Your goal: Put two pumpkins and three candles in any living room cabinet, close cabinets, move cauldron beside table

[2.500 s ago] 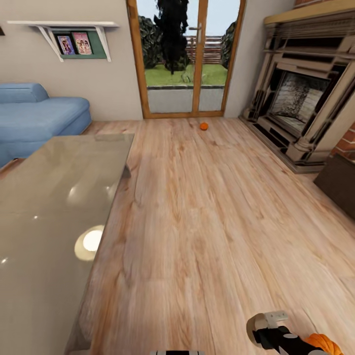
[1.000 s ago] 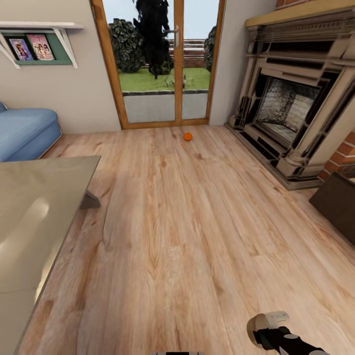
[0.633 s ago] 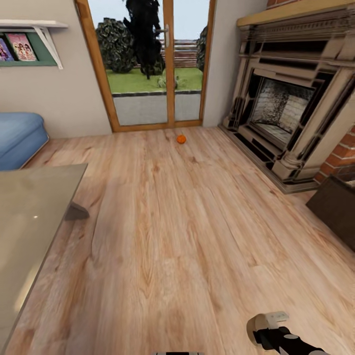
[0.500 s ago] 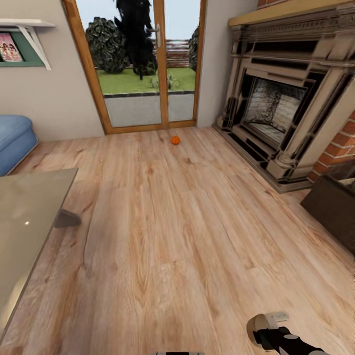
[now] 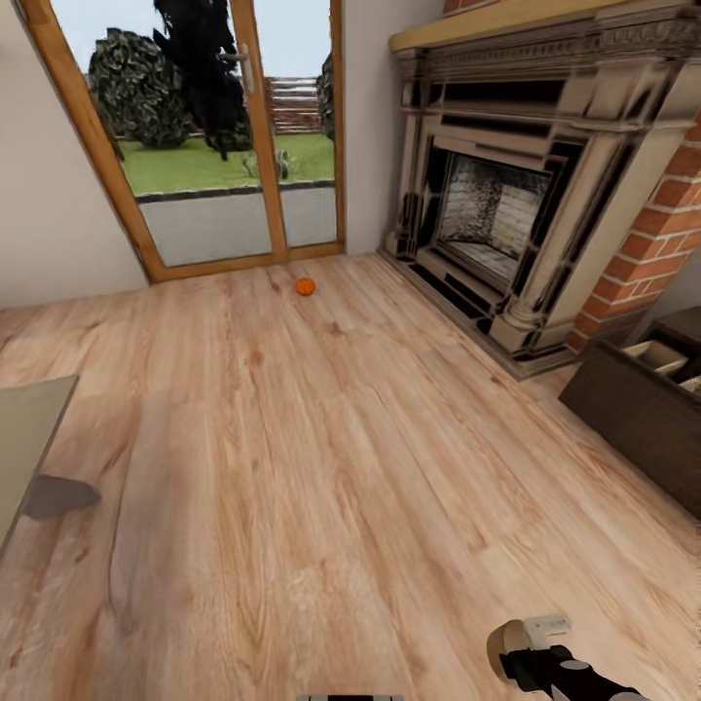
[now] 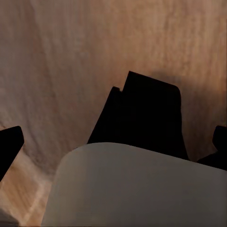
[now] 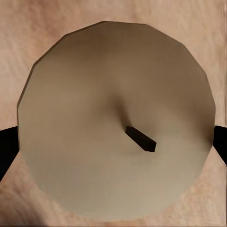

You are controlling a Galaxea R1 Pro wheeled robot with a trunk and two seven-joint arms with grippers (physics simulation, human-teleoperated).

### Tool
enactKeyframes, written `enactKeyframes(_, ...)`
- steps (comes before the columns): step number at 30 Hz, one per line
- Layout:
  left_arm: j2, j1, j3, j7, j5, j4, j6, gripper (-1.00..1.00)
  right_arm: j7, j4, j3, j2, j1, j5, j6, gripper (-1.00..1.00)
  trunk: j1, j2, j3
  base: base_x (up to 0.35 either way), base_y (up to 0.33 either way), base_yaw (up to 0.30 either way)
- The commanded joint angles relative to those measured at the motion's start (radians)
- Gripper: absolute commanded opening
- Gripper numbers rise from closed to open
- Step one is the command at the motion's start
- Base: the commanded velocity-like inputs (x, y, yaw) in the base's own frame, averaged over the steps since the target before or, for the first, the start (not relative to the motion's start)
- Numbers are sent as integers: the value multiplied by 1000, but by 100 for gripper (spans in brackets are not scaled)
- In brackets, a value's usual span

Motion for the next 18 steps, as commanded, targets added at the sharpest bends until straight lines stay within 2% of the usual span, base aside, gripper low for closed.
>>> enactKeyframes(1, 0, 0, 0, 0, 0, 0, 0, 100, -1, 0, 0, 0, 0, 0, 0, -100, 0, 0, 0, 314, 12, -281)
enactKeyframes(9, 0, 0, 0, 0, 1, 0, 0, 100, 0, 0, 0, 0, 0, 0, 0, -100, 0, 0, 0, 280, 2, -281)
enactKeyframes(18, 0, 0, 0, 0, 3, 0, 0, 100, 0, 0, -1, 0, 0, 0, 0, -100, 0, 0, 4, 176, 0, -281)
